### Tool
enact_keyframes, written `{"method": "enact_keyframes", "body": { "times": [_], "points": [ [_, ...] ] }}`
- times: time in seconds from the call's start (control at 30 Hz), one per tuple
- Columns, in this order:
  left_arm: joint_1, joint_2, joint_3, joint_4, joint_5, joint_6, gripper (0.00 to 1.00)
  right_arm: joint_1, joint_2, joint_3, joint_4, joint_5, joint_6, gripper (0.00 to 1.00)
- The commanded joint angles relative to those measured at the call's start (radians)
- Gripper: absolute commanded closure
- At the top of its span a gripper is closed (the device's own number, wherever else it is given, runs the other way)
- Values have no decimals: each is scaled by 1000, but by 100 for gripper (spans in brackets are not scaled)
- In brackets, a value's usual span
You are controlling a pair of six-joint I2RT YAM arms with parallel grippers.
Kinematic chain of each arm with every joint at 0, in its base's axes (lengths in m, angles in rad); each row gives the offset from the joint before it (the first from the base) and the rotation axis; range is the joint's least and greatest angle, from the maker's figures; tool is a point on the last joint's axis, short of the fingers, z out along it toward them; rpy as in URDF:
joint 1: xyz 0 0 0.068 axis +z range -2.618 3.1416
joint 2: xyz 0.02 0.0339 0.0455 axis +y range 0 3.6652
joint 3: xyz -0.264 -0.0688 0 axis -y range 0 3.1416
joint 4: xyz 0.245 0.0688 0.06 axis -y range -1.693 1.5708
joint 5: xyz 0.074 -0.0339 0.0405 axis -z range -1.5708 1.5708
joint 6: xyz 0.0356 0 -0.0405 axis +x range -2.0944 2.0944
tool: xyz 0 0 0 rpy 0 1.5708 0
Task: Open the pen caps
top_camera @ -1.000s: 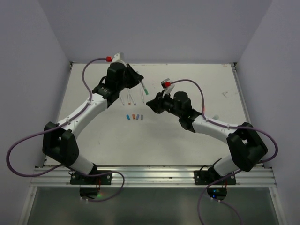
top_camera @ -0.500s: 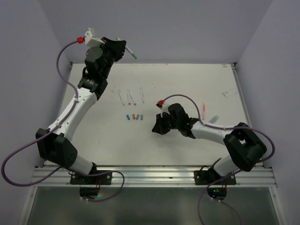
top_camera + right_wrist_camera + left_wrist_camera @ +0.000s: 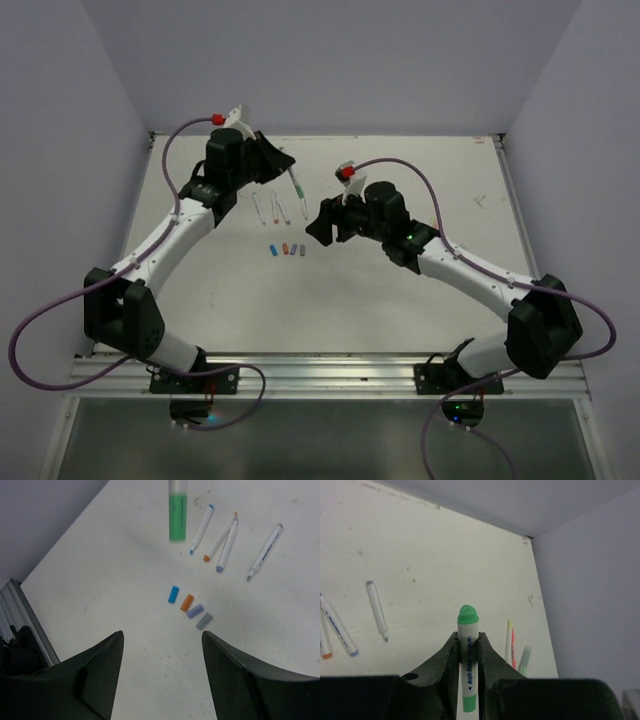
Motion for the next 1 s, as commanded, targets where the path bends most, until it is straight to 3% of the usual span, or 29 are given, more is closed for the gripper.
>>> {"method": "enact_keyframes", "body": {
  "times": [0.0, 0.23, 0.5, 0.97],
  "points": [
    [-33, -67, -43, -29, 95, 17, 100, -2, 22, 108, -17, 37, -46, 32],
    [-83, -119, -96, -13, 79, -8, 100, -2, 94, 204, -4, 37, -50, 33],
    [-96, -131, -93, -14, 75, -8, 100, -2, 127, 237, -5, 28, -52, 41],
    [-99, -131, -97, 4, 47, -2, 100, -2, 153, 267, -8, -4, -46, 75]
  ]
}}
